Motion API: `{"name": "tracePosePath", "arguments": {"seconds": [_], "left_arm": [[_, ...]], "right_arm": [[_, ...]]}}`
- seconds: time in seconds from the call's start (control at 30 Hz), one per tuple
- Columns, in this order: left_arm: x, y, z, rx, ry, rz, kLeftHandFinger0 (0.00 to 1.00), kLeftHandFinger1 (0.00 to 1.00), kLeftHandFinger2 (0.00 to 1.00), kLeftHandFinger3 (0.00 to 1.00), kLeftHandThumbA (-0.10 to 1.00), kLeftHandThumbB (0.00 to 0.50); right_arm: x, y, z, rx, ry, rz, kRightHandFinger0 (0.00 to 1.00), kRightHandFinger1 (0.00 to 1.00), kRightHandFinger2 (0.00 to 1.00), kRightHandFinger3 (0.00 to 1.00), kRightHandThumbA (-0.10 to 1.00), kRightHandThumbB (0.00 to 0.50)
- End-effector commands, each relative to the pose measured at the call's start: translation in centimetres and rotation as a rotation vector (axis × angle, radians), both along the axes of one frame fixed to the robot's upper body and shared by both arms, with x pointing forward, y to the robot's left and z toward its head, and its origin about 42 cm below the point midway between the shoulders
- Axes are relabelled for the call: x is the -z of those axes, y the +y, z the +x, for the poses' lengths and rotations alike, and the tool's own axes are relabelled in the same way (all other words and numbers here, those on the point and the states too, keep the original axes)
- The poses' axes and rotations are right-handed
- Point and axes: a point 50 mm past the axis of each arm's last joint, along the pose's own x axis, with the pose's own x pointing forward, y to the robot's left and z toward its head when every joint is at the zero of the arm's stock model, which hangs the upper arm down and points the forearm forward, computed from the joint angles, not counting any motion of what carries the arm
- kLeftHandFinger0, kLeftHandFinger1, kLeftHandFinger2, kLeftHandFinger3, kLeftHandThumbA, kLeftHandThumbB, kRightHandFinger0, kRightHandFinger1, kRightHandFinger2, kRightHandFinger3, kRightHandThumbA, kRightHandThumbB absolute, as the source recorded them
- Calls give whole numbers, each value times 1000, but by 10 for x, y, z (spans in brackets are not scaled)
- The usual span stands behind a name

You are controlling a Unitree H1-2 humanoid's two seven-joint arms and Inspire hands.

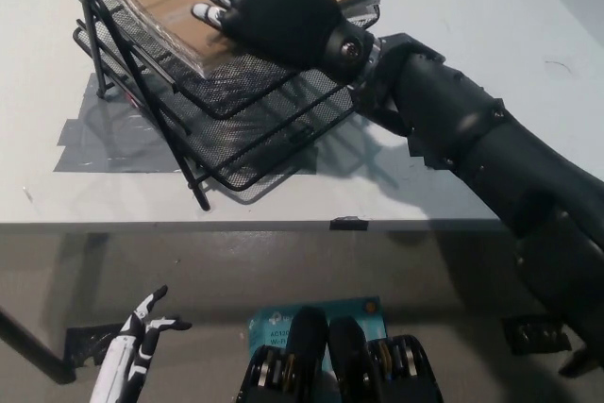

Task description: A person hands a notebook to the robot and the robot grabs it with its right hand and places it in the file tray kept in the centre of the desk infront of it.

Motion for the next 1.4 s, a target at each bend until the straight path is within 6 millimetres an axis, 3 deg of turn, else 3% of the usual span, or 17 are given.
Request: {"name": "tracePosePath", "arguments": {"seconds": [0.0, 0.07, 0.27, 0.47, 0.53, 0.57, 0.6, 0.63, 0.67, 0.7, 0.73, 0.77, 0.8, 0.83, 0.97, 1.13, 1.37], "left_arm": [[-13, 0, 3, 41, -70, 33, 927, 763, 627, 953, 1000, 290], [-13, -1, 2, 40, -70, 27, 927, 760, 622, 940, 1000, 292], [-15, -3, 5, 44, -79, 28, 944, 781, 611, 912, 1000, 285], [-16, -5, 6, 51, -86, 39, 899, 740, 591, 880, 997, 276], [-15, -6, 6, 53, -84, 39, 895, 741, 588, 875, 996, 276], [-15, -6, 5, 54, -83, 40, 893, 744, 583, 868, 996, 279], [-16, -5, 5, 56, -84, 41, 918, 754, 582, 868, 993, 273], [-16, -5, 5, 57, -85, 42, 918, 754, 582, 868, 993, 273], [-16, -4, 6, 60, -86, 44, 931, 743, 594, 901, 998, 286], [-17, -4, 6, 62, -86, 46, 933, 740, 597, 909, 999, 288], [-17, -3, 7, 62, -85, 46, 935, 745, 600, 909, 999, 298], [-16, -3, 7, 61, -83, 43, 940, 748, 603, 910, 994, 292], [-16, -3, 8, 61, -82, 41, 941, 749, 603, 910, 992, 292], [-18, -3, 12, 62, -91, 53, 914, 722, 593, 899, 997, 258], [-20, -2, 14, 58, -99, 58, 891, 717, 564, 864, 993, 288], [-19, -1, 15, 55, -93, 47, 919, 731, 568, 865, 995, 315], [-18, 1, 17, 45, -87, 18, 878, 688, 568, 899, 982, 315]], "right_arm": [[-56, 25, -3, -54, -105, 150, 0, 0, 2, 5, 786, 0], [-53, 29, -4, -58, -76, 143, 0, 0, 41, 0, 808, 0], [-50, 34, 0, -23, -45, 115, 0, 0, 170, 143, 757, 0], [-45, 26, 7, 59, -32, 91, 0, 0, 268, 250, 844, 0], [-43, 24, 11, 108, -19, 71, 0, 0, 306, 298, 931, 0], [-43, 23, 12, 124, 14, 69, 0, 56, 392, 431, 941, 36], [-46, 21, 17, 158, 154, 80, 198, 309, 630, 657, 947, 107], [-47, 19, 19, 168, 236, 86, 198, 309, 630, 657, 947, 107], [-55, 16, 20, 200, 396, 88, 546, 689, 894, 880, 949, 223], [-59, 15, 20, 216, 463, 83, 693, 813, 956, 927, 956, 254], [-68, 13, 16, 239, 555, 75, 868, 1000, 1000, 1000, 927, 336], [-79, 9, 10, 261, 663, 56, 1000, 1000, 1000, 1000, 915, 367], [-86, 5, 5, 270, 729, 40, 1000, 1000, 1000, 1000, 912, 385], [-112, -6, -9, 313, 885, -23, 1000, 1000, 1000, 1000, 880, 488], [-173, -37, -44, 333, 1115, -166, 1000, 1000, 1000, 1000, 788, 500], [-232, -81, -85, 312, 1299, -291, 1000, 1000, 1000, 1000, 750, 500], [-275, -124, -129, 343, 1272, -436, 1000, 1000, 1000, 1000, 673, 500]]}}
